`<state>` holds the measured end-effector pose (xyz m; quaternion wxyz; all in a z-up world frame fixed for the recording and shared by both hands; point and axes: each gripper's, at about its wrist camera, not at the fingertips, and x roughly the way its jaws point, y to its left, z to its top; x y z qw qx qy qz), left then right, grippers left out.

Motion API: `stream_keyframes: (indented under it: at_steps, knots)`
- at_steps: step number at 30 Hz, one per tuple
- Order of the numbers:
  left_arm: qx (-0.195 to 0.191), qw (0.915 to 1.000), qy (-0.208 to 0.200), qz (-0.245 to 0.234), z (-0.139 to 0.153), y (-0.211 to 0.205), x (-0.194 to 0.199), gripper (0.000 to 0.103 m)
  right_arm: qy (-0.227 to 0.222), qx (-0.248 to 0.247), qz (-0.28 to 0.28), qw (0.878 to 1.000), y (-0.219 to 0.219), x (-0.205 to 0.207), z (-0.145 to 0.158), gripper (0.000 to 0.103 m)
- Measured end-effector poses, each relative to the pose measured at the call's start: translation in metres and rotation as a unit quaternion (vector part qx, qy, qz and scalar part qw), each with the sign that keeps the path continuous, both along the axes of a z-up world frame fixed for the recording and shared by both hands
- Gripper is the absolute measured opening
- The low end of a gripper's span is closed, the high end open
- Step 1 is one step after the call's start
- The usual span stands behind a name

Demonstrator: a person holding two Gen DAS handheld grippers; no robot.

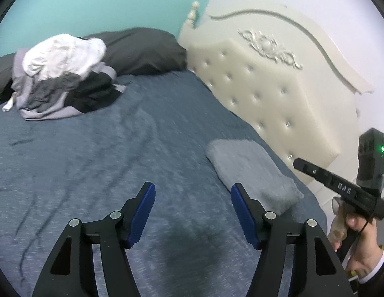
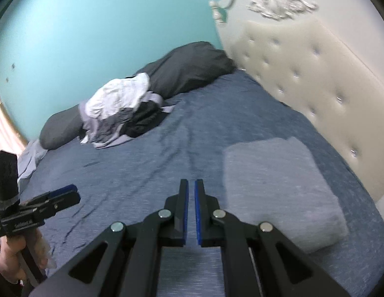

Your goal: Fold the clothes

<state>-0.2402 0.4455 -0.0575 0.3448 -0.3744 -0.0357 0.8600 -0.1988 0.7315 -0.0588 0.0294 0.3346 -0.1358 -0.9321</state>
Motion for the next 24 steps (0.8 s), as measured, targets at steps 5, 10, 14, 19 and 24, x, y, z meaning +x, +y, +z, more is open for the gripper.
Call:
stream_keyframes:
  at_steps: [5, 10, 14, 19, 24]
  knots:
    - [0.0, 0.9995, 0.019, 0.025, 0.021, -0.051, 0.001, 0.069, 0.009, 0.005, 0.027, 1.0, -0.052, -0.002, 0.014, 0.005]
    - [-0.008, 0.9982, 0.037, 0.046, 0.037, -0.096, 0.005, 0.071, 0.017, 0.011, 0.052, 0.998, -0.103, -0.004, 0.027, 0.005]
    - [-0.014, 0.9969, 0.045, 0.063, 0.046, -0.133, 0.009, 0.075, 0.024, 0.016, 0.073, 0.997, -0.143, -0.005, 0.038, 0.005]
    - [-0.016, 0.9949, 0.059, 0.081, 0.054, -0.176, 0.017, 0.087, 0.029, 0.022, 0.095, 0.995, -0.188, -0.005, 0.047, 0.005]
    - [-0.019, 0.9926, 0.064, 0.101, 0.061, -0.22, 0.023, 0.09, 0.03, 0.026, 0.112, 0.993, -0.225, -0.003, 0.052, 0.005]
